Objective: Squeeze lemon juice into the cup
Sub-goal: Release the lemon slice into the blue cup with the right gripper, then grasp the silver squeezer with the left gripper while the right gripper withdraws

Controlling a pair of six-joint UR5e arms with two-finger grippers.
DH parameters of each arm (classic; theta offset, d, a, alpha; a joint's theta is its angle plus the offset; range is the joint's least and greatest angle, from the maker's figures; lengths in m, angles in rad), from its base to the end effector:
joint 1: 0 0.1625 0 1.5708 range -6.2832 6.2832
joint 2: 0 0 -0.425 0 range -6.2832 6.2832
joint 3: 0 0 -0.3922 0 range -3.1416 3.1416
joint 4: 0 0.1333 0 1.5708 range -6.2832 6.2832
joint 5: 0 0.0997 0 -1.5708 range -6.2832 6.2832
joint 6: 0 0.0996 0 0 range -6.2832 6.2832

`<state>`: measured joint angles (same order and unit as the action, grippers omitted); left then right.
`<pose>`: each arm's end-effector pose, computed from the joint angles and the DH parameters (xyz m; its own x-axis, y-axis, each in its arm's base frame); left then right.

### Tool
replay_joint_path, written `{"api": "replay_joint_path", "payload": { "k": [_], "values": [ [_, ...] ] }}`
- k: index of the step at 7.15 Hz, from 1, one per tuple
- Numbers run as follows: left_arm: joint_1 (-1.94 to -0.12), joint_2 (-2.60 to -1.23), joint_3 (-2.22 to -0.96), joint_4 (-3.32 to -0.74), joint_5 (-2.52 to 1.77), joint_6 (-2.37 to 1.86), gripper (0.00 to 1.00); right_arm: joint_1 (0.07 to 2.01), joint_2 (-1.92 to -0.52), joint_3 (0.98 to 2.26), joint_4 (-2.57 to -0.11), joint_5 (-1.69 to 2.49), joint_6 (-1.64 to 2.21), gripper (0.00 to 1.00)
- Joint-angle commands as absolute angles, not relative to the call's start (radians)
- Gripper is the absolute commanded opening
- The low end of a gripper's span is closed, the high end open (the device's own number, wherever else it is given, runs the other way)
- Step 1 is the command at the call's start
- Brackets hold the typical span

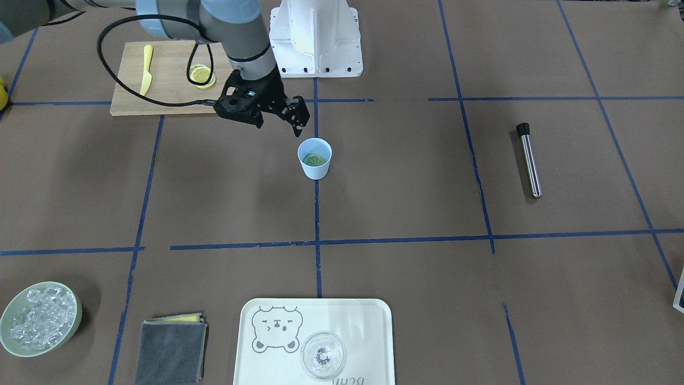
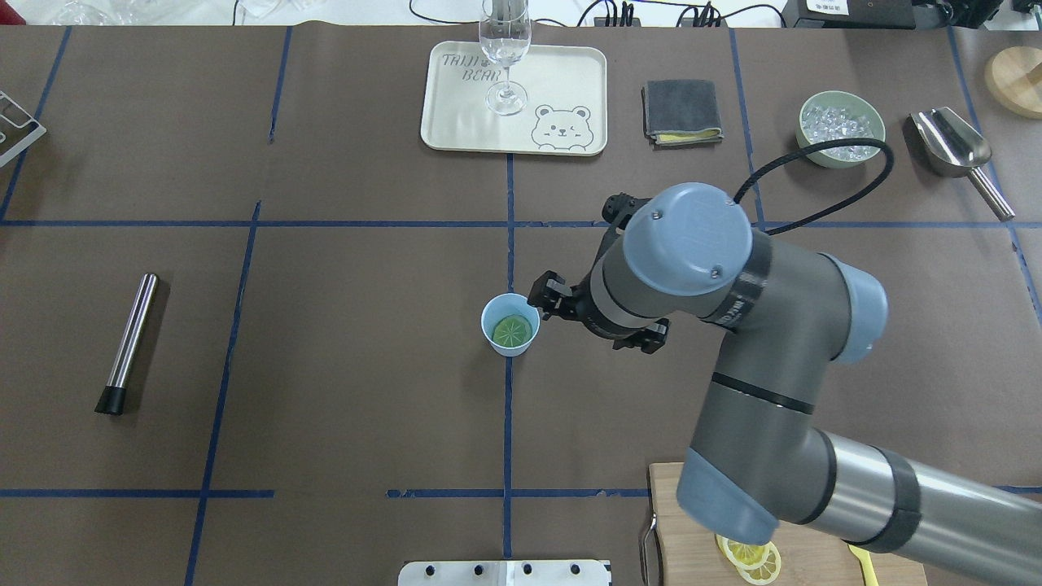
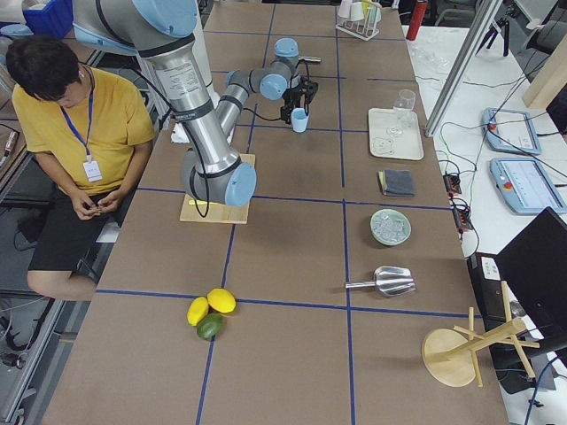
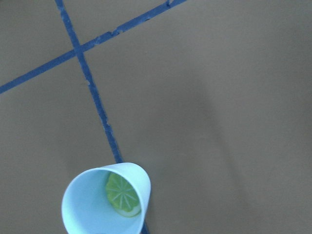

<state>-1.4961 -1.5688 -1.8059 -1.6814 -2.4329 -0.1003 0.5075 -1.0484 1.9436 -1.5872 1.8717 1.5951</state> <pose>-0.0205 -0.4994 0.5243 0.6338 0.2082 -0.7450 -0.0068 0.9646 0.2637 -0.4689 -0.3795 0.2087 0.5511 0.3330 0.7651 -0.2782 0.9378 -0.2078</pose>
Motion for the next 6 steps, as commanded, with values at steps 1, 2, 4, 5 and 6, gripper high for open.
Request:
{"api": "replay_joint_path", "payload": {
  "k": [1, 2, 4, 5, 6],
  "values": [
    [-1.329, -1.568, -1.812, -1.820, -2.421, -0.342, 1.00, 0.573, -1.181, 1.999, -1.580, 1.894, 1.409, 1.00],
    [-1.218, -1.569, -1.803, -1.866, -2.393, -0.456, 1.00, 0.606, -1.239, 2.015, -1.580, 1.896, 1.303, 1.00],
    [-1.025, -1.572, -1.769, -2.041, -2.245, -0.672, 1.00, 0.687, -1.322, 2.040, -1.578, 1.951, 1.154, 1.00],
    [-0.981, -1.574, -1.708, -2.077, -2.229, -0.692, 1.00, 0.716, -1.341, 2.040, -1.578, 1.966, 1.103, 1.00],
    [-0.967, -1.575, -1.678, -2.106, -2.179, -0.698, 0.98, 0.719, -1.359, 2.039, -1.562, 1.968, 1.089, 1.00]
  ]
}}
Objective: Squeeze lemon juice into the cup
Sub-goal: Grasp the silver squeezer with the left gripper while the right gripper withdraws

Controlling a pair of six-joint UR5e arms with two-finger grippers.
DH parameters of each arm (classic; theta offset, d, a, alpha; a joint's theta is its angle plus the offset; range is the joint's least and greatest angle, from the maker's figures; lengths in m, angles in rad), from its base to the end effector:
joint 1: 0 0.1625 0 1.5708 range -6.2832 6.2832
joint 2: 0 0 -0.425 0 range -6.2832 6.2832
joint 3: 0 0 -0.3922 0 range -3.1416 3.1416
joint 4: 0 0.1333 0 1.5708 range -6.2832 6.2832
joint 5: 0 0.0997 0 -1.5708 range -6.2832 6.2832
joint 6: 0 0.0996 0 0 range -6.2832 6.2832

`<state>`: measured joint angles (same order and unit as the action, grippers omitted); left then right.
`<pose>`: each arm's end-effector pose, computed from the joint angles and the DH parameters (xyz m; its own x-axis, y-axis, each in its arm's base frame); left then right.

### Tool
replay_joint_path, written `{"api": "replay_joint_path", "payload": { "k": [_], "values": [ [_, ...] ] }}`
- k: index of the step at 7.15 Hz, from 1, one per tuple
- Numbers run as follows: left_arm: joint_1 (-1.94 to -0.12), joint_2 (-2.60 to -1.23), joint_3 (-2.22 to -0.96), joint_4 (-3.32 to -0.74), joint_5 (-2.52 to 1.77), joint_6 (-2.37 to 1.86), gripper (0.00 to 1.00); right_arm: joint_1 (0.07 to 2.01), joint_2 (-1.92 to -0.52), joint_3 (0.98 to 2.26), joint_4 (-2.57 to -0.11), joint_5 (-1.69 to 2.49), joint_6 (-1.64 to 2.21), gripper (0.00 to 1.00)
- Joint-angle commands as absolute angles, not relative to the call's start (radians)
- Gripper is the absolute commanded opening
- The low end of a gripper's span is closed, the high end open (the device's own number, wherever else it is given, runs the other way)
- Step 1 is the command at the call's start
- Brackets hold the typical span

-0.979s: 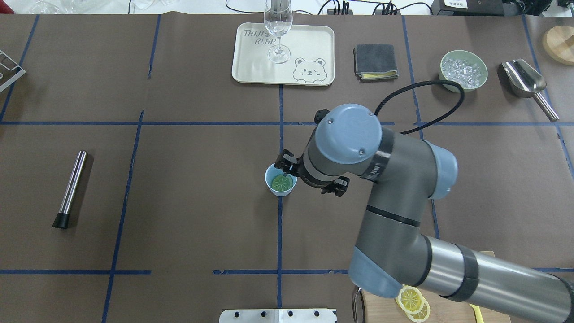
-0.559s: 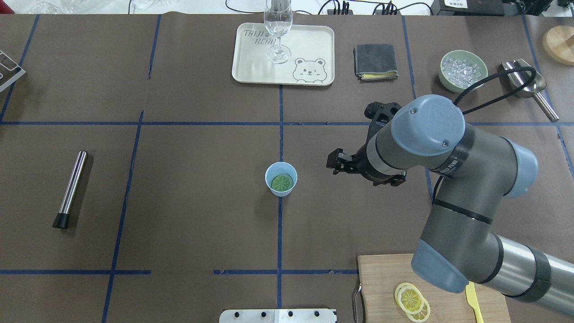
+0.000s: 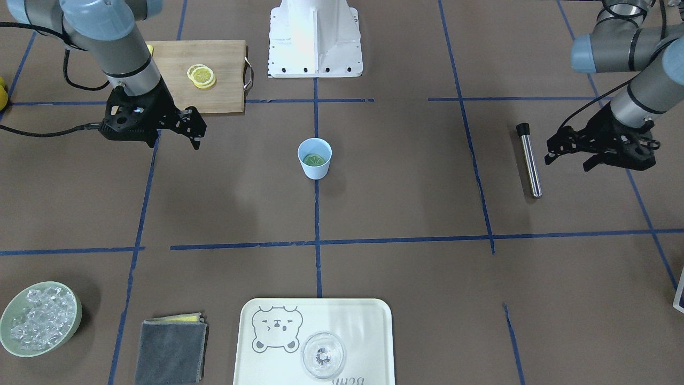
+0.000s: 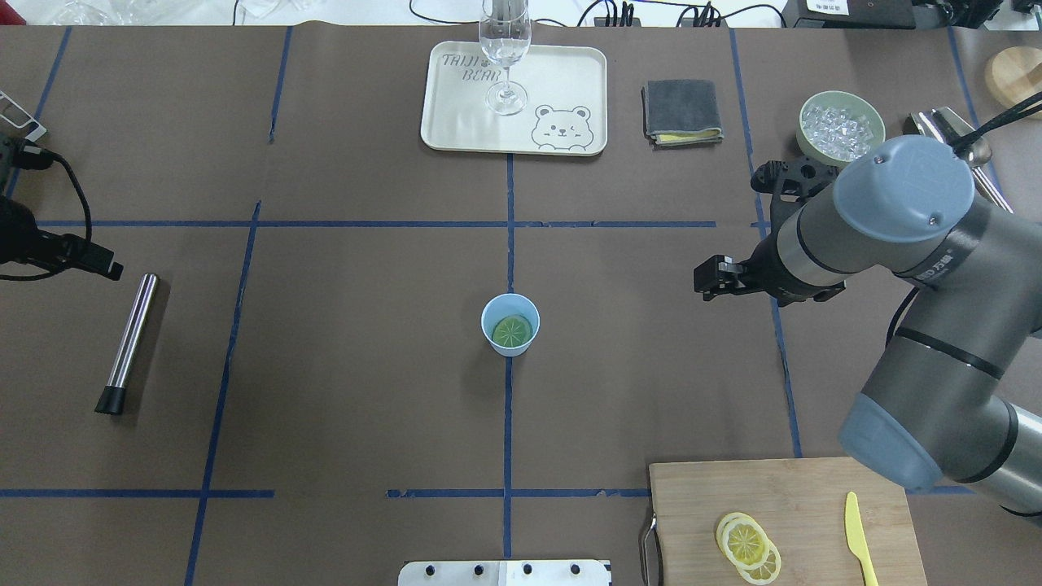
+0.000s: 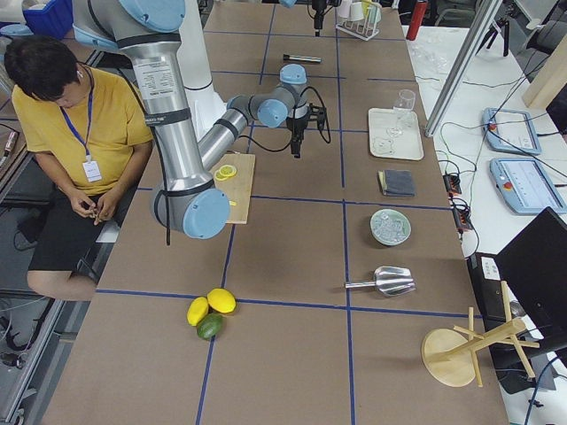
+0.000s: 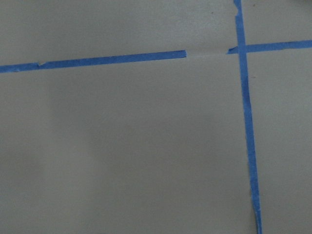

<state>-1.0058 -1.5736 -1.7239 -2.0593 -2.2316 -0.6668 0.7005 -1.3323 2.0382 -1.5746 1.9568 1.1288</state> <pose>0.2151 -0.4741 0.5296 0.6336 0.1593 -0.7571 -0.0460 0.9846 0.1686 -0.3469 -0.4178 0.3271 0.7035 0.0748 0.7067 -0.1221 0.9924 0.0164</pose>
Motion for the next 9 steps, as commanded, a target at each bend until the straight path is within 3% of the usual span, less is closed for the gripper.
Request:
{"api": "replay_joint_path", "payload": {
  "k": [1, 5, 9],
  "values": [
    [-0.956, -1.578, -1.649, -2.106, -2.178, -0.701, 0.98, 0.719, -1.382, 2.037, -1.525, 1.968, 1.089, 1.00],
    [-0.878, -1.597, -1.643, -2.102, -2.134, -0.772, 0.91, 0.716, -1.402, 2.034, -1.488, 1.973, 1.092, 1.00],
    [-0.856, -1.597, -1.635, -2.100, -2.098, -0.770, 0.70, 0.716, -1.402, 2.034, -1.488, 1.974, 1.095, 1.00]
  ]
}}
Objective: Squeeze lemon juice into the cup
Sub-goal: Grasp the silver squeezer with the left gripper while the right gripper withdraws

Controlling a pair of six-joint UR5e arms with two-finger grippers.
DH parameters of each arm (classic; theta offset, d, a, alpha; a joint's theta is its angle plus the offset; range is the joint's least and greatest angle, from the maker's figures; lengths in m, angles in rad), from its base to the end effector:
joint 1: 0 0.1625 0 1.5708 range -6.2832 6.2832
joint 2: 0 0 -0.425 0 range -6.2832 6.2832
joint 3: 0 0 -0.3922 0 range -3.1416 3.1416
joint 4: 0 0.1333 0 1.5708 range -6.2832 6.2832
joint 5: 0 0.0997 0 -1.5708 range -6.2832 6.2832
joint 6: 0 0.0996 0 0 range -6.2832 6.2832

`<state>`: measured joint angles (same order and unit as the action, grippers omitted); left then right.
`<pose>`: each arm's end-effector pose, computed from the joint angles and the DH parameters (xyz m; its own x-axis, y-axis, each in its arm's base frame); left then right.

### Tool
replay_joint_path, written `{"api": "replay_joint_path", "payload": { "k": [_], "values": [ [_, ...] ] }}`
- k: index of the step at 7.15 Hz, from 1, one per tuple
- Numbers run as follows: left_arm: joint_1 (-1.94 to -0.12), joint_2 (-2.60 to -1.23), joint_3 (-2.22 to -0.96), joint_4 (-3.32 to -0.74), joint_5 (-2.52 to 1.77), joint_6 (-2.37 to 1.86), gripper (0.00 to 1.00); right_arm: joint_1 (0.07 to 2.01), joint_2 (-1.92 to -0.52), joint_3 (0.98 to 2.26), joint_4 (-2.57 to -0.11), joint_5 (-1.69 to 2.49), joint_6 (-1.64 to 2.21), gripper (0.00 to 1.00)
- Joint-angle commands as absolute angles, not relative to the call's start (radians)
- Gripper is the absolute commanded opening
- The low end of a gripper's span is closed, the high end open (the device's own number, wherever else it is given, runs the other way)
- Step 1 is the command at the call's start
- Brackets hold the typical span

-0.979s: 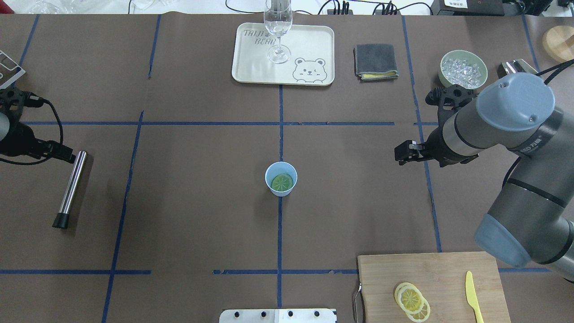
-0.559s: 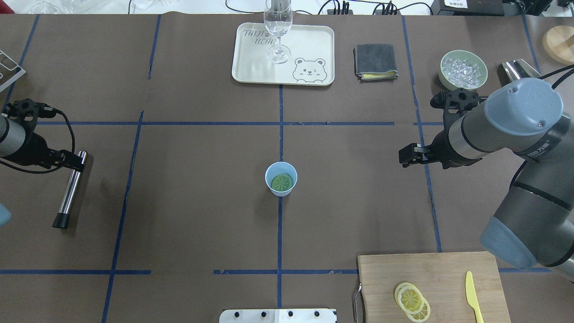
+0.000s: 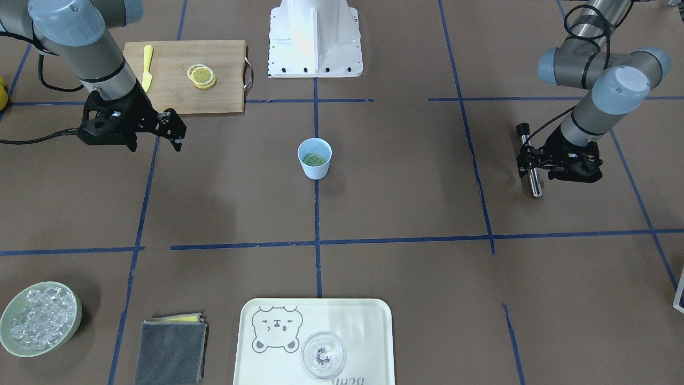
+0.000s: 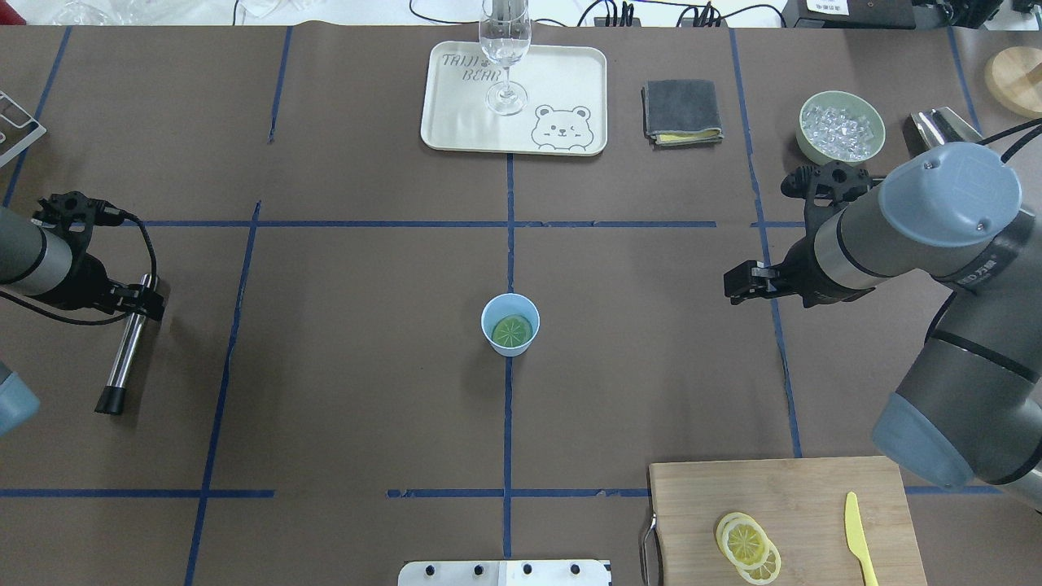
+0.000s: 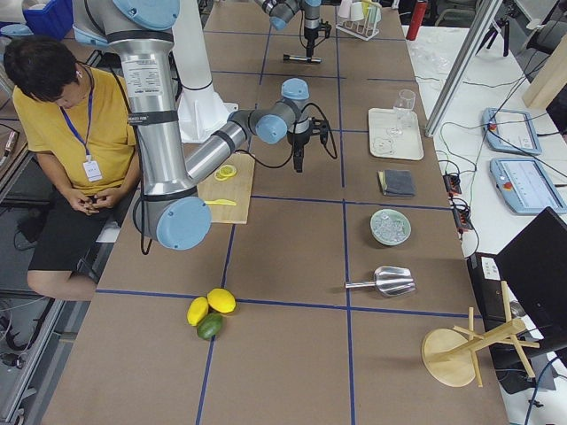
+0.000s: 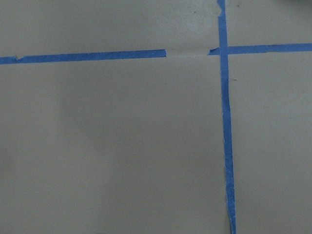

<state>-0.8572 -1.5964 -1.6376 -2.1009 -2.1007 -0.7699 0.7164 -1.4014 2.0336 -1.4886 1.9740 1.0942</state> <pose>0.2858 -0.4569 0.5629 0.7000 0.1380 -0.7007 -0.0620 0.9892 0.1328 -0.3329 -0.4148 0.3536 0.6944 0.0451 0.7181 -0.1030 0.9940 0.0372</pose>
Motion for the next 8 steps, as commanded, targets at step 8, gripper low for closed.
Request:
{"api": "replay_joint_path", "payload": {
  "k": [8],
  "values": [
    [-0.854, -1.594, -1.637, -2.102, -2.100, -0.762, 0.45, 0.727, -1.402, 2.060, -1.489, 2.017, 1.103, 1.00]
  ]
}}
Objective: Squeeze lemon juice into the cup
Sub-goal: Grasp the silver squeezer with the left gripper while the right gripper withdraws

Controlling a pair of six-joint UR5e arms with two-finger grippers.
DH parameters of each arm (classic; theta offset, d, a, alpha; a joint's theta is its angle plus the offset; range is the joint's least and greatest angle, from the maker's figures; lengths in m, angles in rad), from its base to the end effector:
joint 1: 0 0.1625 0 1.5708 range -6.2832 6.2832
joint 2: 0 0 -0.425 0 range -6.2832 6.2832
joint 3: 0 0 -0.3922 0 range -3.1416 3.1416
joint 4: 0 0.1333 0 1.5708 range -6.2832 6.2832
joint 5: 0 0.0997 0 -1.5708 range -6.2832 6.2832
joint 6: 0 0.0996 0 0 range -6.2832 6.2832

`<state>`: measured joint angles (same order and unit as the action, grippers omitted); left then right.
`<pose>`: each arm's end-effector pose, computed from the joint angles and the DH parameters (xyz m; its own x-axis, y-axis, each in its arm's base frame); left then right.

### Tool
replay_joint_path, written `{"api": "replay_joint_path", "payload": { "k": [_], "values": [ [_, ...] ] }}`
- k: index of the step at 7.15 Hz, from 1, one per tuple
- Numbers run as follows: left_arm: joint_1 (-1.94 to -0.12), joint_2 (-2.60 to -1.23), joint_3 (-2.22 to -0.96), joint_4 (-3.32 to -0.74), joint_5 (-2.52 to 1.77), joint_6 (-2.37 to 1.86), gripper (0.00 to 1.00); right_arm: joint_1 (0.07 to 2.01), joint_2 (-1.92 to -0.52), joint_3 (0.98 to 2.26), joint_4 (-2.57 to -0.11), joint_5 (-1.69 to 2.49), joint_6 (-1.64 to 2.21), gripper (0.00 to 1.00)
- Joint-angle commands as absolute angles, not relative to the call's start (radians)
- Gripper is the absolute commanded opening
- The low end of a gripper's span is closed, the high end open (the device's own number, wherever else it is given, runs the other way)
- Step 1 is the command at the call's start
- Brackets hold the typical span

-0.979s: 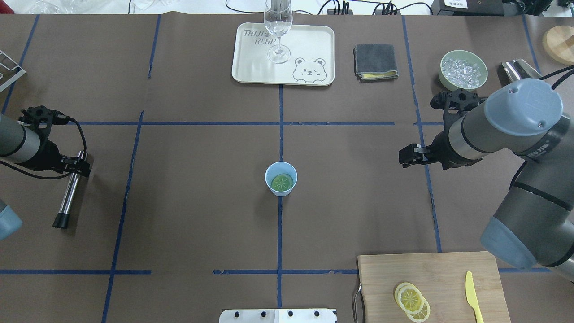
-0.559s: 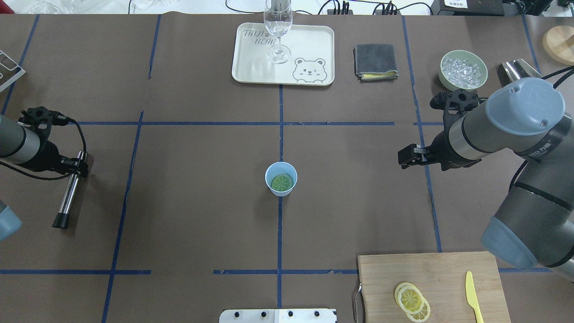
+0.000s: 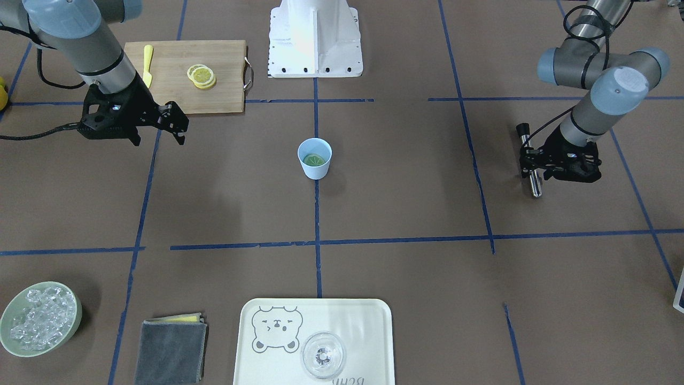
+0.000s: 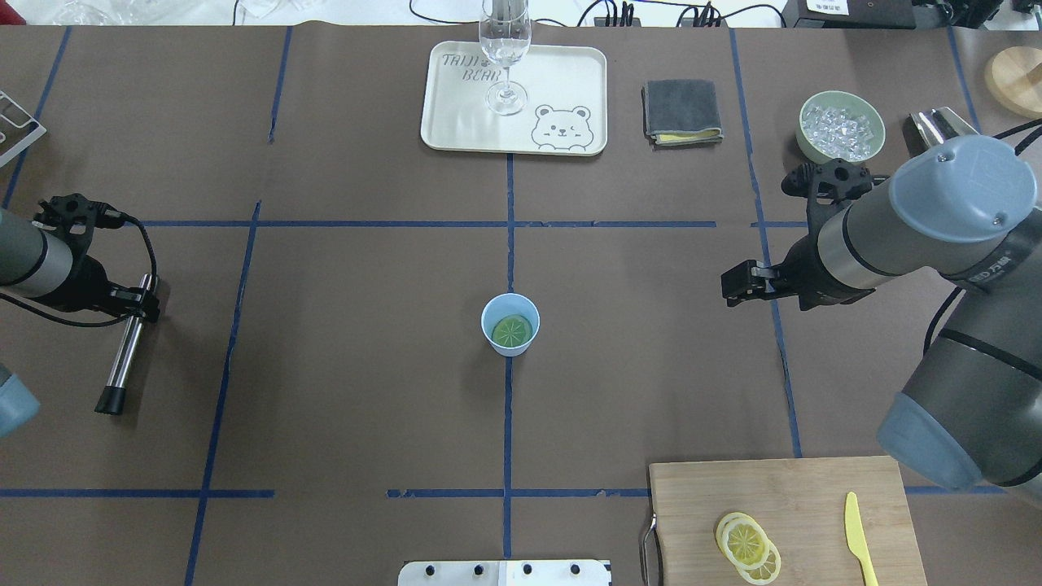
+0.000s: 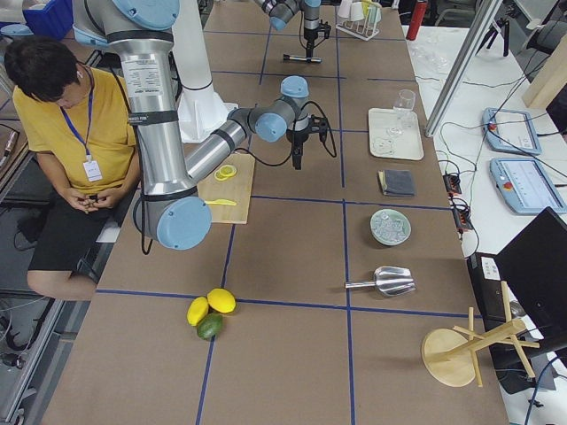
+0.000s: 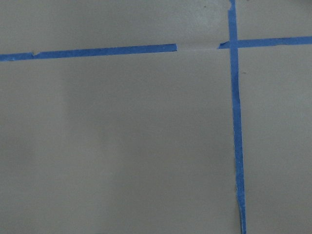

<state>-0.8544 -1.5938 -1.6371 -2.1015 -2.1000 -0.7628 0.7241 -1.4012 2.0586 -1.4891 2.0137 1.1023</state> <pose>0.2864 -0.4554 0.5645 0.7006 0.1456 -0.6985 -0.0696 0.9882 0.1361 -0.3269 -0.4100 0.3411 0.6666 0.0449 0.7441 -0.0911 0.9956 0.0216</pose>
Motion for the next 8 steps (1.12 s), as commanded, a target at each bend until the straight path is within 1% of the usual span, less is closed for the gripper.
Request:
{"api": "replay_joint_path", "payload": {
  "k": [1, 2, 3, 4, 5, 8],
  "values": [
    [-0.851, -1.594, -1.638, -2.100, -2.099, -0.762, 0.41, 0.729, -1.402, 2.060, -1.489, 2.019, 1.103, 1.00],
    [-0.838, -1.594, -1.631, -2.099, -2.098, -0.762, 0.41, 0.730, -1.402, 2.063, -1.489, 2.020, 1.103, 1.00],
    [-0.838, -1.595, -1.650, -2.097, -2.098, -0.762, 0.05, 0.741, -1.402, 2.063, -1.489, 2.025, 1.103, 1.00],
    [-0.841, -1.594, -1.676, -2.097, -2.098, -0.761, 0.00, 0.755, -1.401, 2.063, -1.489, 2.045, 1.101, 1.00],
    [-0.844, -1.582, -1.746, -2.095, -2.089, -0.759, 0.00, 0.755, -1.401, 2.065, -1.489, 2.049, 1.103, 1.00],
    [-0.868, -1.562, -2.056, -2.011, -2.068, -0.787, 0.00, 0.779, -1.404, 2.065, -1.488, 2.055, 1.100, 1.00]
  ]
}}
